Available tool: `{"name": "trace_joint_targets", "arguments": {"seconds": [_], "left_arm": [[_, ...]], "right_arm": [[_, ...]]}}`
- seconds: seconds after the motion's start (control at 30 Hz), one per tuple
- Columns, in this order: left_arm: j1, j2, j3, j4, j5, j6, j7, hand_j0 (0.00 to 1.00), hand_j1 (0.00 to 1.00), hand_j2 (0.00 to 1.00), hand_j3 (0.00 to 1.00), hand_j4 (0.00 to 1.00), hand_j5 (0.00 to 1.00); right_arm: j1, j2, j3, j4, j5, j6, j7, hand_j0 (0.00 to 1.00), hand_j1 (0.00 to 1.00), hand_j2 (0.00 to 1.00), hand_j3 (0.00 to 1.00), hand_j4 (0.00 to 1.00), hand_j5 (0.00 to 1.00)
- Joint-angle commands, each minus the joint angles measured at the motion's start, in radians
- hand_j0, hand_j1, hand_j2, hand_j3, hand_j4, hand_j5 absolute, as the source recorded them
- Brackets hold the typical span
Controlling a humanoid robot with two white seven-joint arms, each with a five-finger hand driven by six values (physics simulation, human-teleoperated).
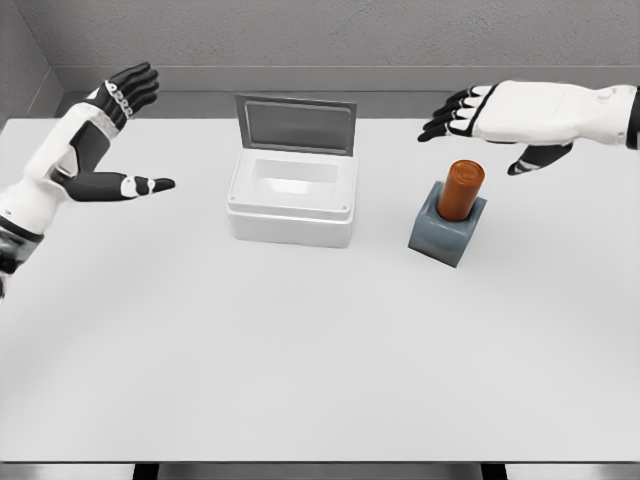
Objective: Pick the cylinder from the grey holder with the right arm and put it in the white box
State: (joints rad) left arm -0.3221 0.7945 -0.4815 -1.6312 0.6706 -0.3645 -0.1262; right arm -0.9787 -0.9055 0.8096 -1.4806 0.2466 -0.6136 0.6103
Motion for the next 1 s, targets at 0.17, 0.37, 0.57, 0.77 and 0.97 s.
{"name": "trace_joint_targets", "arguments": {"seconds": [0.17,0.37,0.57,0.77,0.97], "left_arm": [[-0.061,-0.127,-0.023,0.143,0.122,0.187,-0.024,1.00,1.00,1.00,1.00,1.00,1.00],[-0.172,-0.218,-0.077,0.333,0.122,0.188,-0.024,1.00,1.00,1.00,1.00,1.00,1.00],[-0.212,-0.216,-0.106,0.379,0.092,0.187,-0.023,1.00,1.00,1.00,1.00,1.00,1.00],[-0.227,-0.213,-0.112,0.398,0.090,0.188,-0.023,1.00,1.00,1.00,1.00,1.00,1.00],[-0.259,-0.210,-0.149,0.406,0.090,0.188,-0.024,1.00,1.00,1.00,1.00,1.00,1.00]], "right_arm": [[0.002,0.043,0.071,0.037,0.103,0.003,0.001,1.00,1.00,1.00,1.00,1.00,1.00],[0.000,0.037,0.079,0.031,0.109,0.003,0.001,1.00,1.00,1.00,1.00,1.00,1.00],[0.000,0.045,0.129,0.037,0.118,0.003,0.001,1.00,1.00,1.00,1.00,1.00,1.00],[0.000,0.063,0.135,0.057,0.141,0.003,0.001,0.98,0.98,0.98,0.98,0.98,0.98],[-0.006,0.054,0.129,0.054,0.143,0.003,0.001,0.70,0.70,0.70,0.70,0.70,0.70]]}}
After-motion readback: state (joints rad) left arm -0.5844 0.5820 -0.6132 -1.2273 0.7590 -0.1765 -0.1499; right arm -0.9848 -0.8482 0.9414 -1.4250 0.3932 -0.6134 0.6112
